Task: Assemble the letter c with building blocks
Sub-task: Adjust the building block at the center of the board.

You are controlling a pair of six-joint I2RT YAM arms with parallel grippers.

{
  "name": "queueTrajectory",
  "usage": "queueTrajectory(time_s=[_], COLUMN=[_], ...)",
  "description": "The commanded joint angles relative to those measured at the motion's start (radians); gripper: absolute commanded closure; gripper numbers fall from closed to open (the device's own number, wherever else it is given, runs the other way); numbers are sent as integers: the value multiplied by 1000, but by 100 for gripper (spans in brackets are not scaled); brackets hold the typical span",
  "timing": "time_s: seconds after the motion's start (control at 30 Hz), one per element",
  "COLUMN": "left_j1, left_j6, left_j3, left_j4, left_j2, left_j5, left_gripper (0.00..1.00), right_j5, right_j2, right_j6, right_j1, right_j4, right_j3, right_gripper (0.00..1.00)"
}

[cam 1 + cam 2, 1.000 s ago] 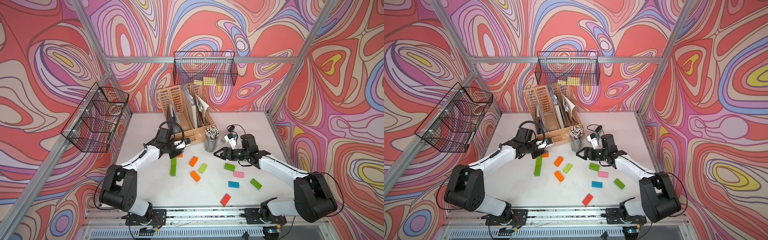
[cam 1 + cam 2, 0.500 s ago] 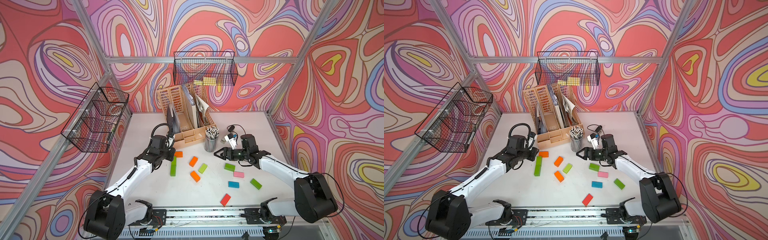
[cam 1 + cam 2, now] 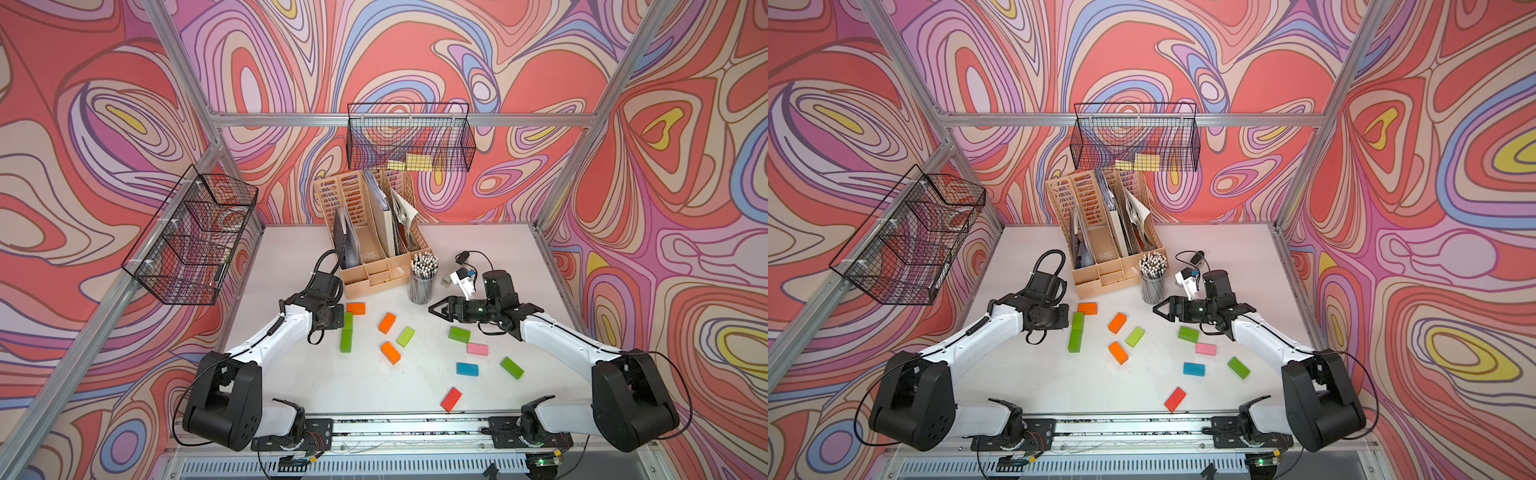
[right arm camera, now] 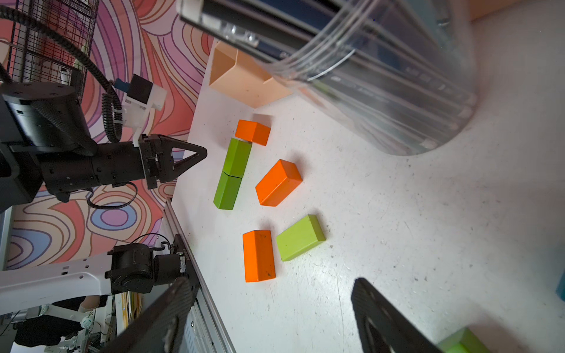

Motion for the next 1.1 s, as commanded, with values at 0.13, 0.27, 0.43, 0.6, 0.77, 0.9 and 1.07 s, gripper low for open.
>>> queueTrajectory(time_s=[0.13, 0.27, 0.43, 0.6, 0.77, 0.9, 1.07], left_j1=[-2, -1, -2, -2, -1, -2, -1], left_j6=[-52, -59, -58, -59, -59, -57, -58], left_j3=[19, 22, 27, 31, 32, 32, 35], left_j4=[3, 54, 94, 102, 113, 125, 125], left_j2=[79, 116, 154, 163, 164, 161, 165], left_j5=[6, 24, 51, 39, 40, 52, 62], left_gripper=[84, 84, 85, 85, 85, 85, 85], right_j5=[6, 6, 5, 2, 0, 0, 0], right_j2=[-20, -18, -17, -19, -20, -22, -23], right_j6=[3, 2, 3, 4, 5, 6, 7], right_j1=[2, 3, 3, 2, 3, 2, 2], right_j4=[15, 15, 15, 16, 16, 16, 18], right_j3=[-13, -15, -15, -15, -17, -16, -17], right_gripper=[14, 14, 14, 14, 14, 14, 14])
